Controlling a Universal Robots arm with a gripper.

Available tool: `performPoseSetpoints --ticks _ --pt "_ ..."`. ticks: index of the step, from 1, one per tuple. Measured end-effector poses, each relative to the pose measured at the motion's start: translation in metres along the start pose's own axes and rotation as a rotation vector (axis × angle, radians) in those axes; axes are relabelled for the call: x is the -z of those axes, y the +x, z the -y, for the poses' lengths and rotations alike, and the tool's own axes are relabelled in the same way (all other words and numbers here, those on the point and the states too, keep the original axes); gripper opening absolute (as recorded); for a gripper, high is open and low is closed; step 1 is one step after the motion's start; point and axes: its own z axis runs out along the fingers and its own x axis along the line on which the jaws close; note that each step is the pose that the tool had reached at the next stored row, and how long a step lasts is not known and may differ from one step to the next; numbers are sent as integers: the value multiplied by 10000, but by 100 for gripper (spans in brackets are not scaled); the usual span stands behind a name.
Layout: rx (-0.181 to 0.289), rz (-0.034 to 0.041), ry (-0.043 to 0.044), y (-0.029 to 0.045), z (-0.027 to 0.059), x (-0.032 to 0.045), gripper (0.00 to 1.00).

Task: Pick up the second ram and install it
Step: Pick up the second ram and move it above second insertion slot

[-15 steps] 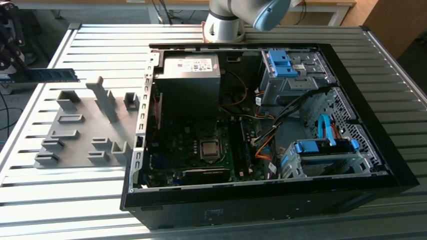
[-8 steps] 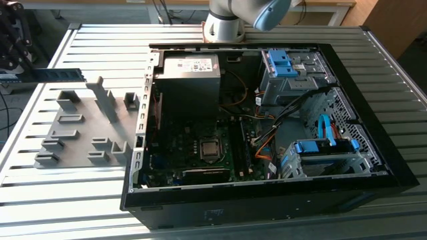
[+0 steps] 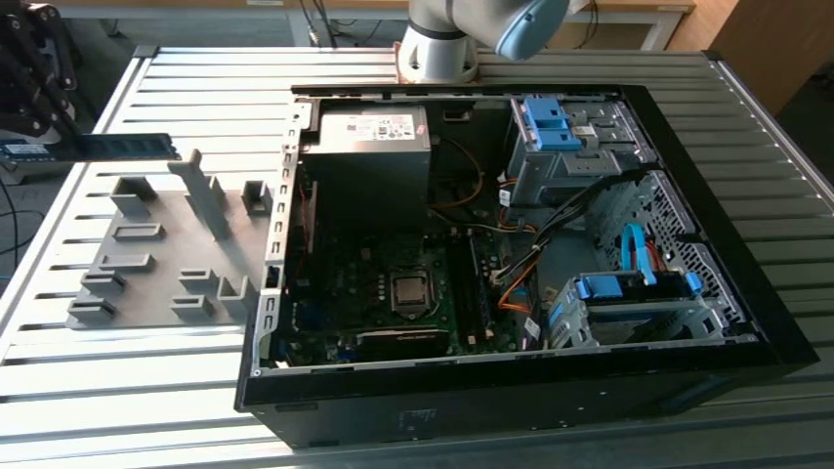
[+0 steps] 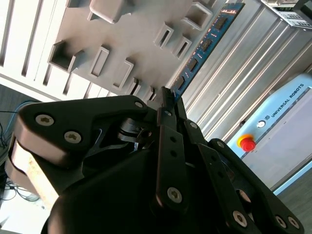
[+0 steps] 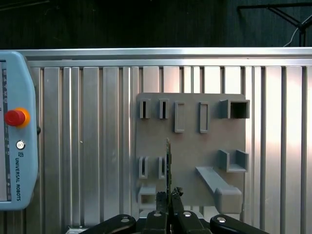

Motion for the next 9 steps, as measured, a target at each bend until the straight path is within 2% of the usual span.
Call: performPoseSetpoints --ticks 9 --pt "-7 -1 -1 -2 142 -3 14"
